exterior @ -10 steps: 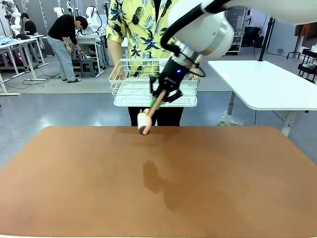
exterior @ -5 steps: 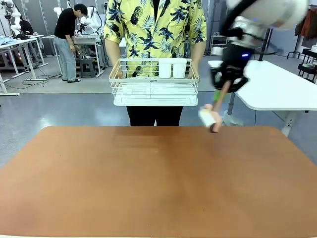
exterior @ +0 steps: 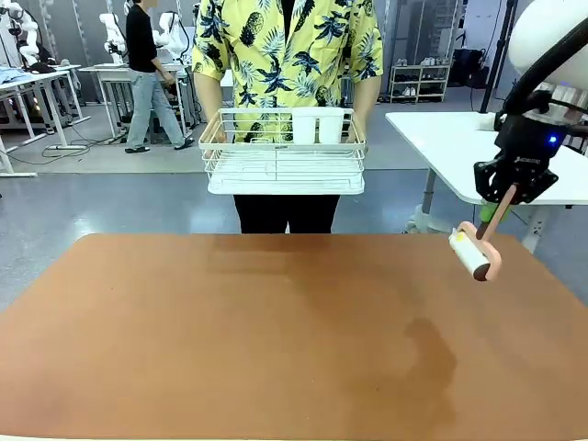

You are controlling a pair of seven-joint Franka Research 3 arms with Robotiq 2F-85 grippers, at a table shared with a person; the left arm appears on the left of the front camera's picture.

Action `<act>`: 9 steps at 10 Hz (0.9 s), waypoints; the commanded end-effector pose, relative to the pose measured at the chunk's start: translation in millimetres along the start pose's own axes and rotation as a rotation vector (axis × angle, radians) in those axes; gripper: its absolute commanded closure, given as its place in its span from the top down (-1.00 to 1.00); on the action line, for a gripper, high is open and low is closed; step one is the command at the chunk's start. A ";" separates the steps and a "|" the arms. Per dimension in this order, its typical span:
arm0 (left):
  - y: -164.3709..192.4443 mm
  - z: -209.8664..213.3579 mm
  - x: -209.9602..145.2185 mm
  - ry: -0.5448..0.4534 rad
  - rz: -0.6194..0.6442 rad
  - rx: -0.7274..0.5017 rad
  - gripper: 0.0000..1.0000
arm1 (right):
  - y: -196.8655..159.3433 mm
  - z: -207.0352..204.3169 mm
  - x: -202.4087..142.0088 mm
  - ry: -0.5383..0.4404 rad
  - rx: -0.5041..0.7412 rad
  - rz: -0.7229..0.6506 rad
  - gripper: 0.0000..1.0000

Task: Clean the table.
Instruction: Clean the table with the Lint Roller when the human lifts the Dish drying rack, then place the Lint Roller down when the Dish drying rack is positioned in the middle of the table.

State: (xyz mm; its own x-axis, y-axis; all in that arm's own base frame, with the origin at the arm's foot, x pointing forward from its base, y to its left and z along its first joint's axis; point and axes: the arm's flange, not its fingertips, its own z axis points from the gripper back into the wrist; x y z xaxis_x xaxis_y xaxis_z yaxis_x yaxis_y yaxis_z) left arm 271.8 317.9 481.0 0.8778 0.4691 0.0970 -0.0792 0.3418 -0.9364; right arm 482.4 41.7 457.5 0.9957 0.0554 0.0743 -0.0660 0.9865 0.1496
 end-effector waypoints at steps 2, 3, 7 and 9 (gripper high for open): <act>0.6 1.2 -2.9 -0.006 -0.016 -0.010 1.00 | 2.7 7.1 1.1 -0.006 -0.008 -0.005 -0.58; 0.6 1.2 -2.9 -0.006 -0.016 -0.010 1.00 | 2.7 7.1 1.1 -0.006 -0.008 -0.005 -0.58; 0.6 1.2 -2.9 -0.006 -0.016 -0.010 1.00 | 2.7 7.1 1.1 -0.006 -0.008 -0.005 -0.58; 0.6 1.2 -2.9 -0.006 -0.016 -0.010 1.00 | 2.7 7.1 1.1 -0.006 -0.008 -0.005 -0.58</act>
State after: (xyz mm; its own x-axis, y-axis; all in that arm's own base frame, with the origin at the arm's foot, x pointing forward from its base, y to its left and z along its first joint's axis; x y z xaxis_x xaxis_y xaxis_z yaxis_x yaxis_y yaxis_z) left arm 271.8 317.9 481.0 0.8778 0.4691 0.0970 -0.0792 0.3418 -0.9364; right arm 484.0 41.9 461.5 0.9951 0.0559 0.0822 -0.0678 0.9865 0.1493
